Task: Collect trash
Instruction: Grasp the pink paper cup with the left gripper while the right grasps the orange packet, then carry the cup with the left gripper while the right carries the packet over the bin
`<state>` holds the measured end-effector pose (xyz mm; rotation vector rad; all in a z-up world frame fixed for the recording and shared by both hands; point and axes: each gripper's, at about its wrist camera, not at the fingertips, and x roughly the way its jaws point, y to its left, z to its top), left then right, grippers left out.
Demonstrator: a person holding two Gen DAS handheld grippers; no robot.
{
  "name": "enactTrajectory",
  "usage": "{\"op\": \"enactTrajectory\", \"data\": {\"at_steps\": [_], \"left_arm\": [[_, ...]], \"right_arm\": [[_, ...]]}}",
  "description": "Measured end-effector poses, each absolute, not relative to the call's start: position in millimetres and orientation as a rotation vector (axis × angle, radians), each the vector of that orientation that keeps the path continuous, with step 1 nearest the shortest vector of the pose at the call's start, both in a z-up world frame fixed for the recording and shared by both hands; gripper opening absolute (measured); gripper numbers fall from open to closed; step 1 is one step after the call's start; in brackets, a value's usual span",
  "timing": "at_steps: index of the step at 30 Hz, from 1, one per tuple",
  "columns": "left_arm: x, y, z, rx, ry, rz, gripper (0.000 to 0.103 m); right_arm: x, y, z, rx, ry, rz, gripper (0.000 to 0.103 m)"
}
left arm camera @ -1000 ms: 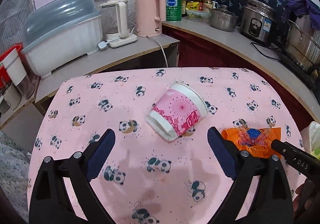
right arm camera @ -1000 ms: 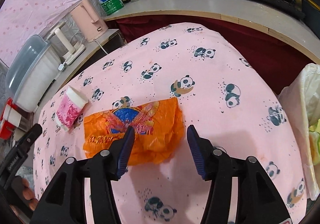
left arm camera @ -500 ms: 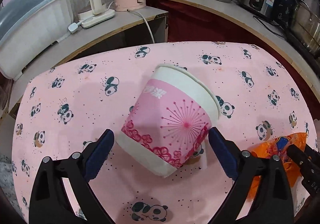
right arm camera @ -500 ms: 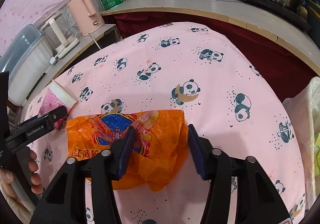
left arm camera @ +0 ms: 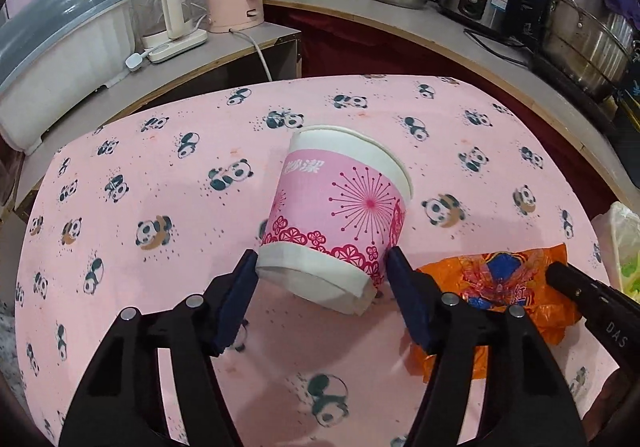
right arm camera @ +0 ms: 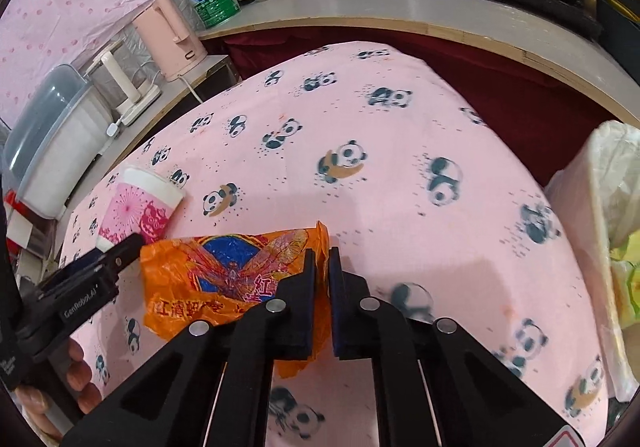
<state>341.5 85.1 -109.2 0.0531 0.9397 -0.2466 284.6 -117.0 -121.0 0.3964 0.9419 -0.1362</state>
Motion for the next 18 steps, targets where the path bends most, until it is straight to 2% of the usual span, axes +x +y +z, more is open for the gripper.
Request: {"op": "enactTrajectory", "data": {"at_steps": [10, 18], "left_arm": [[259.5, 57.9, -113.2, 0.015, 0.982, -0.306, 0.062], [228.0, 36.5, -87.1, -0.007, 0.958, -0.336, 0.062]], "right_arm": [[216.3, -165.6, -110.7, 0.442, 0.916, -0.218, 0.006], [183.1, -187.9, -90.0, 0.465, 0.86, -0.231, 0.006]]}}
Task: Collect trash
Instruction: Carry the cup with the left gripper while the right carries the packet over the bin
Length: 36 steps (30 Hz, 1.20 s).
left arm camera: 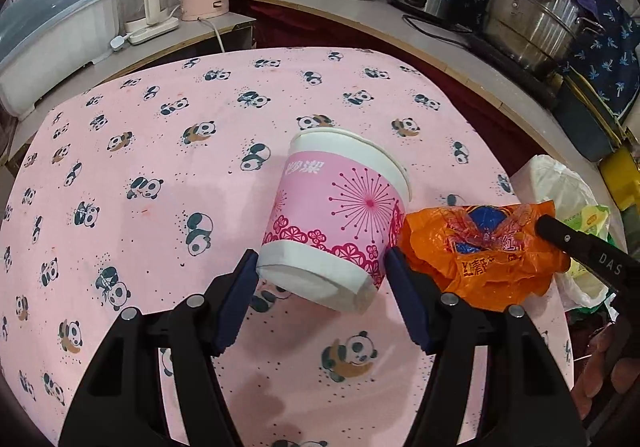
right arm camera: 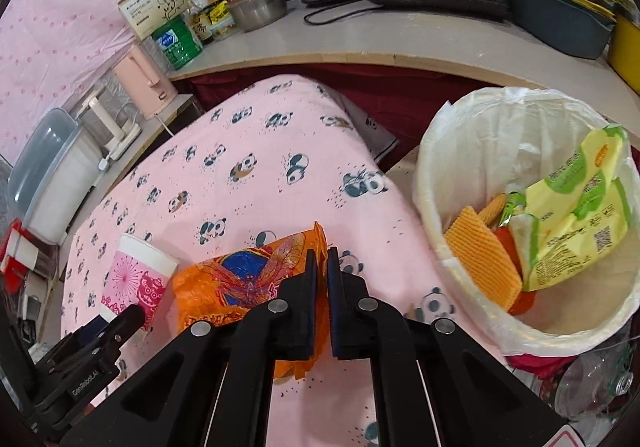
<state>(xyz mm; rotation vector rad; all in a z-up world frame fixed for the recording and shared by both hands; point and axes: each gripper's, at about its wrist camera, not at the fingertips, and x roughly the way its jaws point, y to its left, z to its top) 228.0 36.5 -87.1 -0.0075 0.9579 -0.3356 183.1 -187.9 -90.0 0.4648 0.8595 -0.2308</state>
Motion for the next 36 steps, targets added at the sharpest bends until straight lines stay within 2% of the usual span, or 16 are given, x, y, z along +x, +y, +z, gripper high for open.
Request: {"op": "enactTrajectory", "data": {"at_steps": [17, 36], "left_arm": [[186.8, -42.9, -32.1, 0.059, 0.869, -0.45, 0.062], [157.0, -173.1, -18.8, 0.167, 0.847, -0.631, 0.062]], "right_arm": [[123.3, -256.9, -27.4, 0.505, 0.682, -0.313, 0.005], [57.4, -363.9, 6.3, 0.546, 0.552, -0.51, 0.005]]}}
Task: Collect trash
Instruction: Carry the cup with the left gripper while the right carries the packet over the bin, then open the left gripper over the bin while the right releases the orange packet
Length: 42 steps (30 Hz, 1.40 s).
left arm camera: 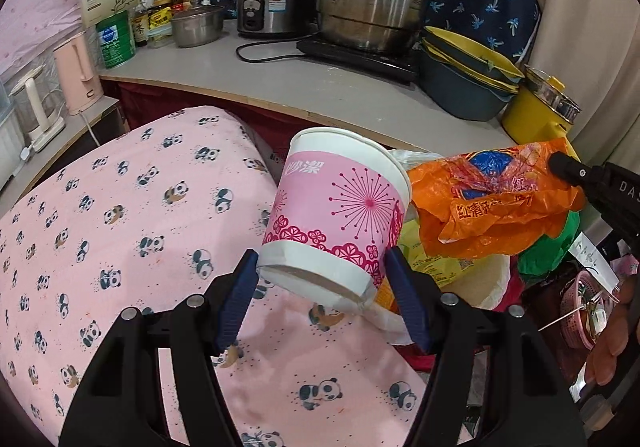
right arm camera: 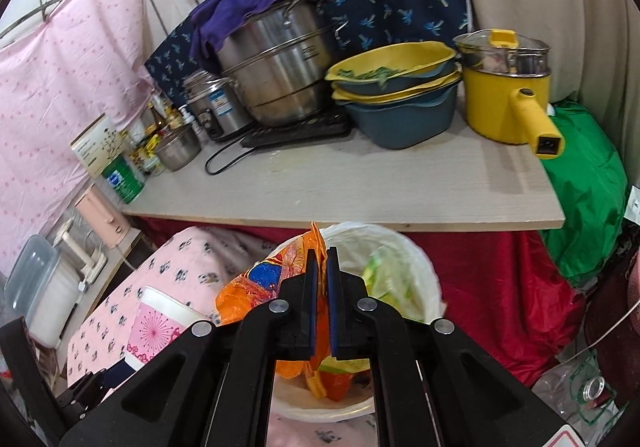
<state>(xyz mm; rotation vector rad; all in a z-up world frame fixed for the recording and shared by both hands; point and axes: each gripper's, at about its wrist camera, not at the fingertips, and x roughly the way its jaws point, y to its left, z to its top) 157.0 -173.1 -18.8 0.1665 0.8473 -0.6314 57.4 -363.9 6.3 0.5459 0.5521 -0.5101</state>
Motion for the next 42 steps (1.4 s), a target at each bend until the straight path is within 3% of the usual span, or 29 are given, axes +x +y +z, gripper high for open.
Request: {"op": "enactTrajectory", "data": {"at_steps": [18, 28, 39, 42], "left_arm": [[165.3, -256.6, -51.3, 0.252, 0.925, -0.735, 0.062], [185.5, -236.1, -57.8, 0.181, 0.947, -0.657, 0.075], [196.0, -207.2, -50.5, 0.148, 0.927, -0.595, 0.078], [194.8, -204.4, -48.4, 0.143, 0.922, -0.592, 0.079]], "right_arm": [[42.8, -424.5, 0.1, 0.551, 0.542, -0.631, 0.005], [91.3, -408.6, -6.9, 0.51, 0.592, -0.556, 0.005], [122.5, -376.0, -15.5, 0.476, 0.642, -0.462, 0.026], [119.8, -373.5, -11.3, 0.47, 0.638, -0.462, 0.026]]}}
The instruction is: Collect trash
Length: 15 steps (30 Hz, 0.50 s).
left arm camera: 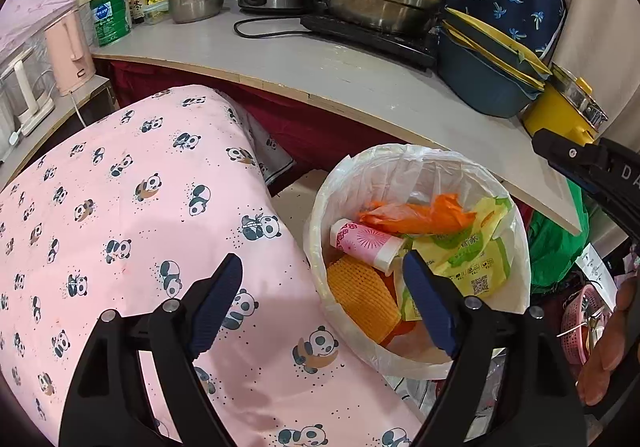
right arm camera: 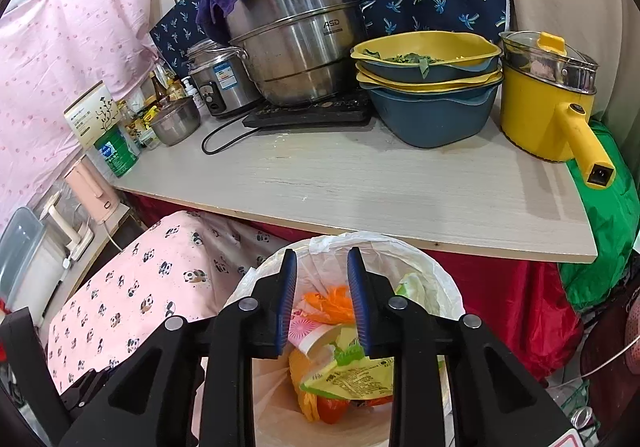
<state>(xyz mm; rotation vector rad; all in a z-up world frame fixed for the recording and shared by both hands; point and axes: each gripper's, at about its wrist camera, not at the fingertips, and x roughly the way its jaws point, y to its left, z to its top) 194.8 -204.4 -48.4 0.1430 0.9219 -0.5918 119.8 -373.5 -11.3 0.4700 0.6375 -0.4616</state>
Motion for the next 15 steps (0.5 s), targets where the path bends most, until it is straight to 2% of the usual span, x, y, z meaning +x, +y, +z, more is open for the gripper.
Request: {"op": "enactTrajectory", "data": {"at_steps": [7, 9, 15], "left_arm": [[184.1, -200.4, -42.2, 0.149, 0.899, -0.585, 0.083], [180.3, -199.2, -38.9, 0.152, 0.886, -0.58, 0.085], [170.6, -194.9, -30.9, 0.161, 0.864, -0.57, 0.085]], "right_arm": [[111.3, -367.3, -5.1, 0.461, 0.639, -0.455, 0.029], [108.4, -365.3, -3.2, 0.46, 0.637, -0.451, 0.035], [99.4, -353.6, -1.2, 0.441, 0.649, -0.428, 0.039]]}}
